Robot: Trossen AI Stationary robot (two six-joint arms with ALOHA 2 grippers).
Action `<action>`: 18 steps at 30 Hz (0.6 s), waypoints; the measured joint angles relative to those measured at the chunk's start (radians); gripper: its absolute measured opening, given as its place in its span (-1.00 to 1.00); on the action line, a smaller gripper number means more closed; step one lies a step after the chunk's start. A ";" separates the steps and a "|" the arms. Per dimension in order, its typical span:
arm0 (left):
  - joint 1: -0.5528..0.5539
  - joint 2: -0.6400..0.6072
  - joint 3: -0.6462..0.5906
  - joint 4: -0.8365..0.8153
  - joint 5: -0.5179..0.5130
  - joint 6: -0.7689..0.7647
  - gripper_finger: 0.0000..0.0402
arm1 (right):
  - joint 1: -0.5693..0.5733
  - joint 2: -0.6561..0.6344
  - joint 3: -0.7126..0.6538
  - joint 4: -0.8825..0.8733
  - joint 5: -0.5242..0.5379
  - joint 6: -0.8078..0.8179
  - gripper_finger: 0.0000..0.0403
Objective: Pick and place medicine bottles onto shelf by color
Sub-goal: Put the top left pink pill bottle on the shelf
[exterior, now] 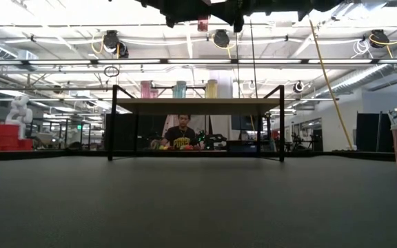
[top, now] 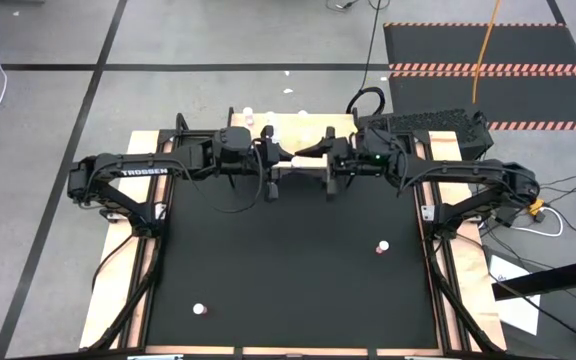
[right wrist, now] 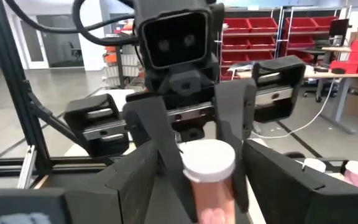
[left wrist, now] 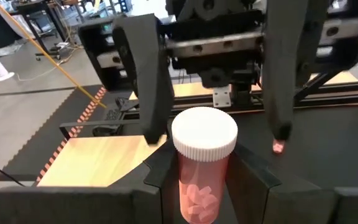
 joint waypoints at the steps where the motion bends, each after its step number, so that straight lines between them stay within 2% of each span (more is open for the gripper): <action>1: 0.000 0.000 0.000 0.000 0.000 0.000 -0.43 | 0.000 0.003 0.000 0.002 0.000 0.000 0.16; 18: 0.000 0.000 0.000 -0.011 -0.006 0.000 -0.43 | -0.001 0.015 0.000 -0.011 0.003 -0.060 -0.21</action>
